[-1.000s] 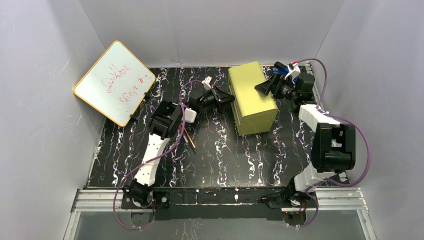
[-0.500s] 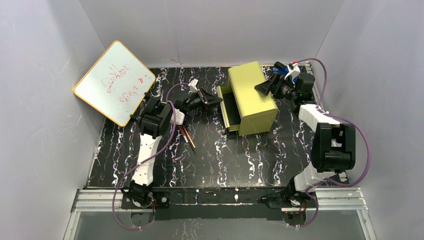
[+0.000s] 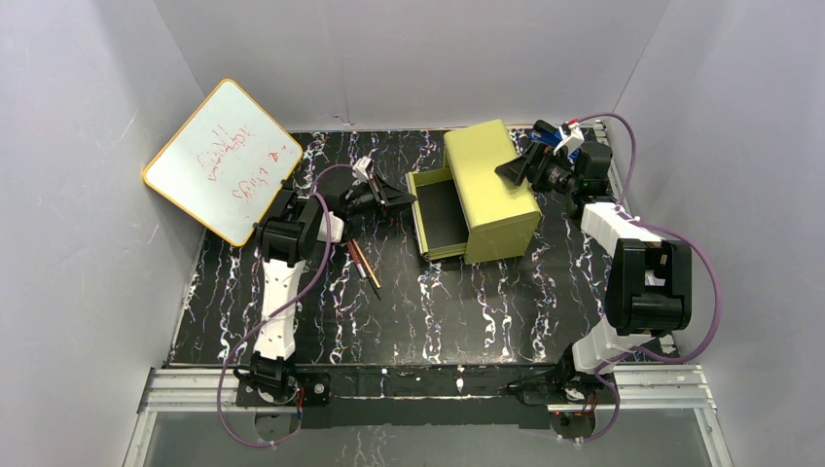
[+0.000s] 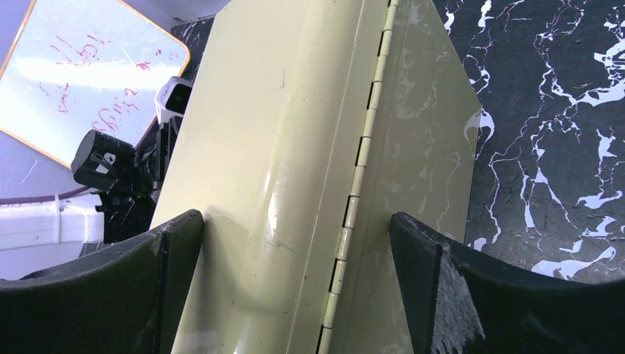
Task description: Organize the makeup
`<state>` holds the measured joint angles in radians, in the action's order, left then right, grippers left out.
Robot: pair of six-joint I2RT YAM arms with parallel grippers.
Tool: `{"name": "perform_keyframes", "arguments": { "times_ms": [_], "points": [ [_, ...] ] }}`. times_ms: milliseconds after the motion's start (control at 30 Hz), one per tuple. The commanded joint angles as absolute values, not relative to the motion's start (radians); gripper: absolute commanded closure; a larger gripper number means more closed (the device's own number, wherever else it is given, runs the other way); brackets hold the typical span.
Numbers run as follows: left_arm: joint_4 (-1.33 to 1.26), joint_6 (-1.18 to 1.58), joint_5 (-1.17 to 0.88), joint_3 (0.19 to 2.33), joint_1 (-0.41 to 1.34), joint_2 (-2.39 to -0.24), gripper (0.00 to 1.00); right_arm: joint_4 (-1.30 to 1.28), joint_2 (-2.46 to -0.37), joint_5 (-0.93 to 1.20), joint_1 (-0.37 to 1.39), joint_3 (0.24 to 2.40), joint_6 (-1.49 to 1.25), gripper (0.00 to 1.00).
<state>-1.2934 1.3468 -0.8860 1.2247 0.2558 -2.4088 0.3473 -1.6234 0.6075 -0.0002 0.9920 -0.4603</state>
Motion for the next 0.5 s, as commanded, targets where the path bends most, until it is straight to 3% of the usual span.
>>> {"name": "perform_keyframes", "arguments": {
  "times_ms": [0, 133, 167, 233, 300, 467],
  "points": [
    [-1.267, 1.266, -0.870, 1.183, 0.176, -2.354, 1.00, 0.100, -1.698, 0.575, 0.008, 0.936, -0.342, 0.00],
    [-1.263, 1.260, -0.868, 1.168, 0.158, -2.342, 1.00, 0.098, -1.699, 0.576, 0.009, 0.938, -0.344, 0.00],
    [-1.262, 1.258, -0.868, 1.167, 0.157, -2.341, 0.96, 0.098, -1.700, 0.577, 0.009, 0.939, -0.344, 0.00],
    [-1.258, 1.251, -0.862, 1.167, 0.156, -2.333, 0.73, 0.098, -1.701, 0.578, 0.008, 0.940, -0.345, 0.00],
    [-1.240, 1.233, -0.857, 1.168, 0.156, -2.319, 0.56, 0.098, -1.701, 0.579, 0.009, 0.939, -0.345, 0.00],
    [-1.182, 1.190, -0.859, 1.179, 0.138, -2.265, 0.38, 0.101, -1.703, 0.583, 0.009, 0.938, -0.344, 0.00]
  ]
}}
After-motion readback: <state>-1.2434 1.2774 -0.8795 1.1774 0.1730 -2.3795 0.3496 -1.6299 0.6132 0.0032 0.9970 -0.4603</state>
